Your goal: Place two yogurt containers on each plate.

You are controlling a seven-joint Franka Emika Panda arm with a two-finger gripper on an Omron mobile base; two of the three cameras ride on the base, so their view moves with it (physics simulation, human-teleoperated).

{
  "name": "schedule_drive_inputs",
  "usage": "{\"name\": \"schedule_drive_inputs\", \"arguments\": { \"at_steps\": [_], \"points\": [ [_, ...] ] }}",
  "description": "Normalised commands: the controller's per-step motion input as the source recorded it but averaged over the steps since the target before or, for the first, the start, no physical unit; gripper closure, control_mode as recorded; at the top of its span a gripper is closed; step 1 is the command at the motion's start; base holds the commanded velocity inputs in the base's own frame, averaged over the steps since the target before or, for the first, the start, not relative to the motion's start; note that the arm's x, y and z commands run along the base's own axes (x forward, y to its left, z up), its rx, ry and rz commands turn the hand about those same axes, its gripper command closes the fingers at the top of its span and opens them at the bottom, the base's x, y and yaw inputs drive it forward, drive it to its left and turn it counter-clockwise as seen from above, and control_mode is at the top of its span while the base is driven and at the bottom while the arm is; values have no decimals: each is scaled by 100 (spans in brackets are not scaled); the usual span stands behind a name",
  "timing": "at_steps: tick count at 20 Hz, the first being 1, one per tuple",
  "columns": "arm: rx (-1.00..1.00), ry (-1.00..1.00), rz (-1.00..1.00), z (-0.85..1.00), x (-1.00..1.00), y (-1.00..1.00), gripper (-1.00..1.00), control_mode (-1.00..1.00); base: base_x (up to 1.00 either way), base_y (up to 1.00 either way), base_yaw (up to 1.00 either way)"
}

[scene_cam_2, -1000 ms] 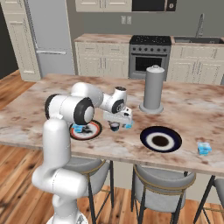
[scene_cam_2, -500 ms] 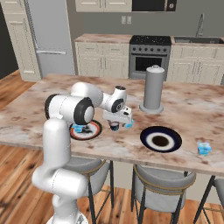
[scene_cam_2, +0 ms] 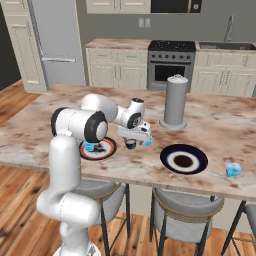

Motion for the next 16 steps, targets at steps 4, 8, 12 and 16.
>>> {"name": "schedule_drive_inputs", "arguments": {
  "at_steps": [4,8,12,16],
  "points": [
    [0,0,0,0,0,0,-100,-100,0,0,0],
    [0,0,0,0,0,0,-100,-100,0,0,0],
    [0,0,0,2,0,0,-100,-100,0,0,0],
    [0,0,0,3,0,0,-100,-100,0,0,0]
  ]
}}
